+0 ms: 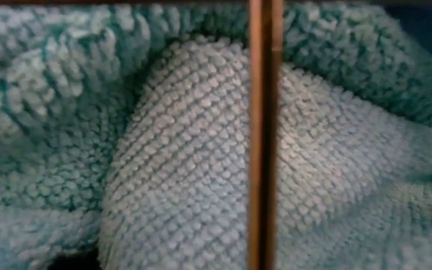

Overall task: Sort microfiber towel by color & place in baskets
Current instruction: Put the light blue towel into the right wire basket

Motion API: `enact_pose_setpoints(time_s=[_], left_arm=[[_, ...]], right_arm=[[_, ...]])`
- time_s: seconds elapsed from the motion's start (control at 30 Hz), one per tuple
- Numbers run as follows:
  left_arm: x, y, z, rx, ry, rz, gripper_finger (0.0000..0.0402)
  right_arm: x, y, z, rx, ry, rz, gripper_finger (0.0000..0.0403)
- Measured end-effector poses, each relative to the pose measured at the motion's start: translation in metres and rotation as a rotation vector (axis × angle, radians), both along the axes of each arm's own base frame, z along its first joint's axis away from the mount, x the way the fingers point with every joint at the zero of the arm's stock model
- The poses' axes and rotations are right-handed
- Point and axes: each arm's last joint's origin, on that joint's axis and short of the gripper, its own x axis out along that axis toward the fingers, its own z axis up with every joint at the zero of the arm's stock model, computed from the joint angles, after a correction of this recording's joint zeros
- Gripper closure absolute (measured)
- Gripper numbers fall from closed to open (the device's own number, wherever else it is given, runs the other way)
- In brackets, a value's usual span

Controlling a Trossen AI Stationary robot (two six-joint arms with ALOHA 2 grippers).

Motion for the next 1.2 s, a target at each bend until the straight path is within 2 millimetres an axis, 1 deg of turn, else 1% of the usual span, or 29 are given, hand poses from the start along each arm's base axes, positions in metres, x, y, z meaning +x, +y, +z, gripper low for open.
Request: enact_pose_setpoints(time_s=[0.23, 0.43, 0.8, 0.97, 1.2], left_arm=[[-0.001, 0.0, -0.002, -0.005, 0.018, 0.006, 0.0402], [-0.001, 0.0, -0.002, -0.004, 0.019, 0.006, 0.0402], [-0.001, 0.001, -0.003, 0.006, 0.023, 0.002, 0.0402], [0.0, 0.001, -0.002, 0.006, 0.023, 0.003, 0.0402], [0.0, 0.001, -0.001, -0.001, 0.009, 0.0, 0.0402]], right_arm=[[0.0, 0.0, 0.014, 0.012, -0.035, 0.004, 0.0268], [-0.002, -0.001, 0.011, 0.007, -0.003, -0.002, 0.0268], [-0.01, -0.007, 0.018, 0.02, -0.028, -0.001, 0.0268], [-0.01, -0.006, 0.018, 0.025, -0.028, -0.003, 0.0268], [-0.004, -0.004, 0.012, 0.01, 0.0, -0.016, 0.0268]])
